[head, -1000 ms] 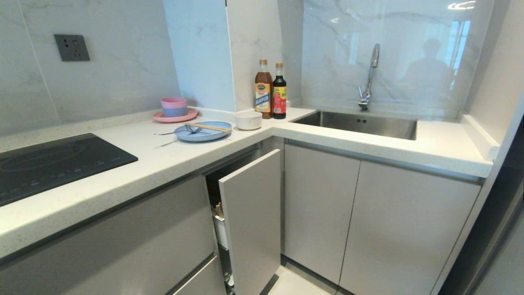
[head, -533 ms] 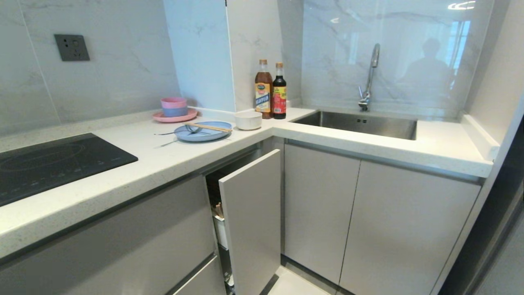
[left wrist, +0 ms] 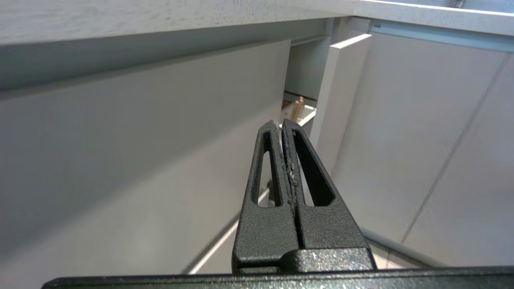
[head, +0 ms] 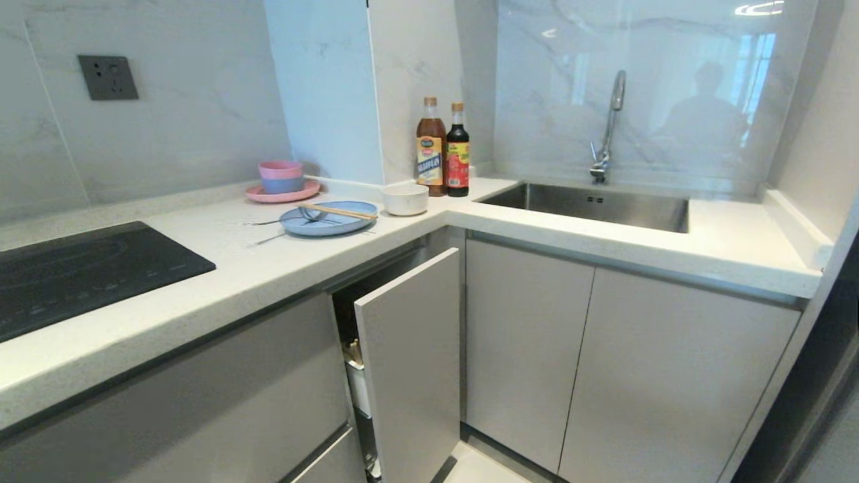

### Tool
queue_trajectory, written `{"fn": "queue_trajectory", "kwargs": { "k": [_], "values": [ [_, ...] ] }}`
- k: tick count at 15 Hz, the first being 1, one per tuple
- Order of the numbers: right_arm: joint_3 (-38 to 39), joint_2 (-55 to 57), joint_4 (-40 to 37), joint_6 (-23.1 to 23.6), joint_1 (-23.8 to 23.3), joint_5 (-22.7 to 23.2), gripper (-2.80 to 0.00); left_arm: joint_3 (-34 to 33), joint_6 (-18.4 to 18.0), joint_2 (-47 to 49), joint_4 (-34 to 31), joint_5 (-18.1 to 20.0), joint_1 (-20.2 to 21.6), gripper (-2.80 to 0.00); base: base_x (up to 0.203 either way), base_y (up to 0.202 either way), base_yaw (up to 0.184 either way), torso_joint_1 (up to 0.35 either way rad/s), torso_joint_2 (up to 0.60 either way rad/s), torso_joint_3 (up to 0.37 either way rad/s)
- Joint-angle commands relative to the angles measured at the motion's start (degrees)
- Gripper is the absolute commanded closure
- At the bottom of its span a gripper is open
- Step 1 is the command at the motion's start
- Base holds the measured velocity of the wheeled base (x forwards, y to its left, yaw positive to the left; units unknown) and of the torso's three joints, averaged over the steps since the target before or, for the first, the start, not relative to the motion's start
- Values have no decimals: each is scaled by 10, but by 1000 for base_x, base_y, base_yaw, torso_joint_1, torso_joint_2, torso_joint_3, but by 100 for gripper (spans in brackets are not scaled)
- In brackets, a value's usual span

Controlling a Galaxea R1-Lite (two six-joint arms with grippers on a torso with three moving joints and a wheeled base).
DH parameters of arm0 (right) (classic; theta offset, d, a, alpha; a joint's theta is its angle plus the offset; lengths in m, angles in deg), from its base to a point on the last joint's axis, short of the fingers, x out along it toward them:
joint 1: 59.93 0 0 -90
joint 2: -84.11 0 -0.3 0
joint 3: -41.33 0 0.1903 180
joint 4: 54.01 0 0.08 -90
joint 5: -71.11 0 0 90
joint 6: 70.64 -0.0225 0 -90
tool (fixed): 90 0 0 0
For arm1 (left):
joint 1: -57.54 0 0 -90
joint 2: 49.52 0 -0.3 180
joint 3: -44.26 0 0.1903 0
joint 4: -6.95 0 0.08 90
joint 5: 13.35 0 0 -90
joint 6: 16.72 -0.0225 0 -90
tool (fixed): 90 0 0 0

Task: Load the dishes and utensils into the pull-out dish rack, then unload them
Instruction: Open the cupboard

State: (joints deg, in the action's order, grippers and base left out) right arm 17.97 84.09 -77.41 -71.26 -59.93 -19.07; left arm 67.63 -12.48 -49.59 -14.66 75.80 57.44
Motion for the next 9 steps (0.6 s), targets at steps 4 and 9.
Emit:
{"fn": "queue_trajectory", "kwargs": {
  "k": [4,9],
  "values": [
    [1,0,0,0,0,0,0,-6,2,1,1,0,0,0,54,0,-1,2,4,1],
    [1,0,0,0,0,0,0,-6,2,1,1,-1,0,0,0,0,0,0,0,0]
  ]
}}
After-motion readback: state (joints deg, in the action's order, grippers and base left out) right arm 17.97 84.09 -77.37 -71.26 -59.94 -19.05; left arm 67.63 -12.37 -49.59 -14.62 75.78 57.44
